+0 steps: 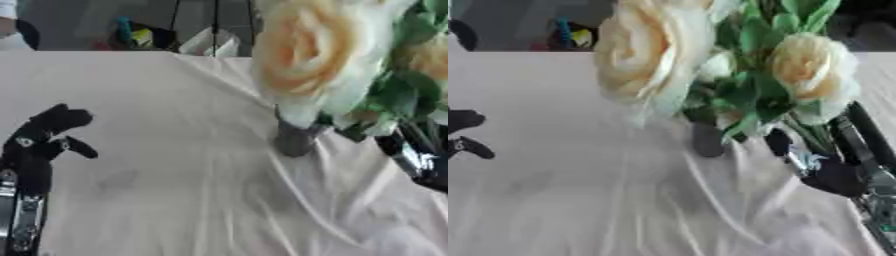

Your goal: Arrange flowers into the vase.

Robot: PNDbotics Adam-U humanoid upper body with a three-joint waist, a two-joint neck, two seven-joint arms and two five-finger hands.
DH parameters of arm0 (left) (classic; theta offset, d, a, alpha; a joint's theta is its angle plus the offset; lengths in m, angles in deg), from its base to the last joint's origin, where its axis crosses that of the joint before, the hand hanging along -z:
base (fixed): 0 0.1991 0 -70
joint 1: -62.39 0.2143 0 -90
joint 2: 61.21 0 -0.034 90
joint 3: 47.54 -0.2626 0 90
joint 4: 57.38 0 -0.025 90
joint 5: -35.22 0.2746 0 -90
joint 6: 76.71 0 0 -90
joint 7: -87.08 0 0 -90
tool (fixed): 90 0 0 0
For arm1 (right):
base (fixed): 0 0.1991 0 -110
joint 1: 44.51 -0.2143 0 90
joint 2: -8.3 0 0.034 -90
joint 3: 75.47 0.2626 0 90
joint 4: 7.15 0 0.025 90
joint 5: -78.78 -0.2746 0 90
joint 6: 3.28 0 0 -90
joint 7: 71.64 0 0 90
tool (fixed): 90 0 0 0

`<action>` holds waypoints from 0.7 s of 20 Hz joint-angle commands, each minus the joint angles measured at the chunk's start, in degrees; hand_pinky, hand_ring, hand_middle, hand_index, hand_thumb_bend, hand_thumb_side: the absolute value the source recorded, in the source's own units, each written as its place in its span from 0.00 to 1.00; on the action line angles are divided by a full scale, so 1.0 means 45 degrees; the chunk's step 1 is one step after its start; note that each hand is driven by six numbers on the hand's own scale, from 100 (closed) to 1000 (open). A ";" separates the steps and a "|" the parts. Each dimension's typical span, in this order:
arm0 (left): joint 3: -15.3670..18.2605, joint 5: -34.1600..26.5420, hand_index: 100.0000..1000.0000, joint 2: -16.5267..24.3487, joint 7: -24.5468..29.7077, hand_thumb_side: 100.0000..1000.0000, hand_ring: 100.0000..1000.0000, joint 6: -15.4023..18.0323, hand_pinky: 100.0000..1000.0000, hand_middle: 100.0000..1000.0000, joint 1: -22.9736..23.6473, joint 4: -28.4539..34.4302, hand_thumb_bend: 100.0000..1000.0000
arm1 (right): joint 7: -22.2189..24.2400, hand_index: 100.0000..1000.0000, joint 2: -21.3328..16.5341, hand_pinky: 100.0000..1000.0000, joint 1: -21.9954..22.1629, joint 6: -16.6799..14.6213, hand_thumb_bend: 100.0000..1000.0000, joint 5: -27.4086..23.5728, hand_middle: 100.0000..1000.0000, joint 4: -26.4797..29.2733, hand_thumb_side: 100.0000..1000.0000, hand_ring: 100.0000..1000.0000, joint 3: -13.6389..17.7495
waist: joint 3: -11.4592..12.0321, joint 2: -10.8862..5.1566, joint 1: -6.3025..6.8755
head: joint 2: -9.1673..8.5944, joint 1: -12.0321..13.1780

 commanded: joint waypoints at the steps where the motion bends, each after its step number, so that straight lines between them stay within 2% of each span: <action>1: 0.0001 -0.0075 0.89 0.0119 -0.0029 1.00 0.75 -0.0013 0.43 0.70 0.0000 0.0238 0.00 | -0.0002 0.00 -0.0468 0.00 -0.0309 0.0294 0.34 -0.0985 0.00 0.0318 0.76 0.00 0.0348 | -0.0012 -0.0356 -0.0176 | 0.0204 0.0105; 3: 0.0005 -0.0094 0.89 0.0126 -0.0043 1.00 0.75 0.0000 0.43 0.70 0.0009 0.0238 0.00 | 0.0112 0.00 -0.0501 0.00 -0.0501 0.0492 0.33 -0.1597 0.00 0.0318 0.76 0.00 0.0404 | -0.0019 -0.0408 -0.0149 | 0.0316 0.0195; 4: 0.0006 -0.0105 0.89 0.0129 -0.0049 1.00 0.75 0.0007 0.43 0.70 0.0013 0.0238 0.00 | 0.0178 0.00 -0.0516 0.00 -0.0615 0.0605 0.31 -0.1936 0.00 0.0319 0.82 0.00 0.0432 | -0.0021 -0.0432 -0.0133 | 0.0357 0.0252; 5: 0.0006 -0.0114 0.89 0.0132 -0.0051 1.00 0.75 0.0011 0.43 0.70 0.0020 0.0238 0.00 | 0.0233 0.00 -0.0535 0.00 -0.0734 0.0715 0.33 -0.2276 0.00 0.0319 0.75 0.00 0.0475 | -0.0027 -0.0454 -0.0116 | 0.0382 0.0308; 14: 0.0009 -0.0144 0.89 0.0150 -0.0051 1.00 0.75 0.0032 0.43 0.71 0.0068 0.0238 0.00 | -0.0004 0.00 -0.0727 0.00 -0.1767 0.1325 0.30 -0.4589 0.00 0.0319 0.74 0.00 0.1085 | -0.0042 -0.0560 -0.0066 | 0.0185 0.0397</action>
